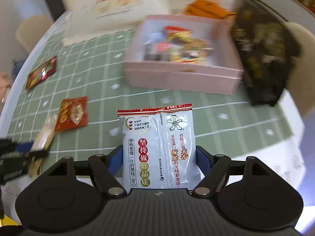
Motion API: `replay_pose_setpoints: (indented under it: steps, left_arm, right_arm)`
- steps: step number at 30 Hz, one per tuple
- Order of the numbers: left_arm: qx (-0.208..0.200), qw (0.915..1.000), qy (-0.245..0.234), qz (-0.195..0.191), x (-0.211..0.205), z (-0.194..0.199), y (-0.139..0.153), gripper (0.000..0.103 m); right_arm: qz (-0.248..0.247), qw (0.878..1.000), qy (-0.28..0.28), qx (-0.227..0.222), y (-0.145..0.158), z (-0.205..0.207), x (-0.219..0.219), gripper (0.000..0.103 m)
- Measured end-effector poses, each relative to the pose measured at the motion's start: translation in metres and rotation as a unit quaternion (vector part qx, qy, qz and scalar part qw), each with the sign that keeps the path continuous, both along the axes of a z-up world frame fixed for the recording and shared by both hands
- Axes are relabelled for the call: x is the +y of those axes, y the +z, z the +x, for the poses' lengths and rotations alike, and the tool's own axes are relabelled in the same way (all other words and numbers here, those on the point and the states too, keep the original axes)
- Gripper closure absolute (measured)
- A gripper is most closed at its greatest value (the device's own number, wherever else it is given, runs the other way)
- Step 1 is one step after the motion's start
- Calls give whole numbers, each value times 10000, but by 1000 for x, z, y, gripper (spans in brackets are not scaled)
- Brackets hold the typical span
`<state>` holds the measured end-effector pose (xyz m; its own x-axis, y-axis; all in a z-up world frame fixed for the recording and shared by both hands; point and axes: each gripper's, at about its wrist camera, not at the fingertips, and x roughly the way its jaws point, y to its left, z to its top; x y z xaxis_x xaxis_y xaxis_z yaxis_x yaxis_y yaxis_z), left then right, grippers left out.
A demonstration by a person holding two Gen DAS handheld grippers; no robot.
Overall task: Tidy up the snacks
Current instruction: 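Carry the rice bar and white bag over the pink box and open both grippers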
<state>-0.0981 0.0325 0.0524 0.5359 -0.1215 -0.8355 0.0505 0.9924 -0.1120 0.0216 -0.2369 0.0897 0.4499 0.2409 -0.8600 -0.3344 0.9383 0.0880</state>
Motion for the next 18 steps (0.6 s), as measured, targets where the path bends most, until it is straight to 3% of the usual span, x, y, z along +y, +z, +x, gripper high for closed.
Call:
replay_pose_setpoints:
  steps: [3, 6, 9, 11, 14, 18]
  left_arm:
    - [-383, 9981, -347, -346, -9, 3, 36, 70]
    - [-1290, 9892, -548, -434, -10, 16, 100, 70]
    - [-2217, 9707, -767, -530, -13, 32, 163, 70]
    - [-2667, 9573, -890, -669, -19, 47, 194, 70]
    - [-2902, 9471, -985, -954, -37, 72, 215, 70]
    - [-2898, 9466, -908, -1086, -62, 114, 217, 70]
  right_arm:
    - [36, 9994, -118, -330, 32, 3, -19, 27]
    - [324, 9948, -152, -952, 88, 5, -38, 27]
    - [506, 9818, -219, -1819, 152, 6, -56, 27]
    - [541, 9727, -196, -2247, 179, 8, -61, 27]
    - [394, 9644, -288, -2598, 201, 16, -63, 27]
    - [439, 9616, -215, -2699, 208, 21, -63, 27]
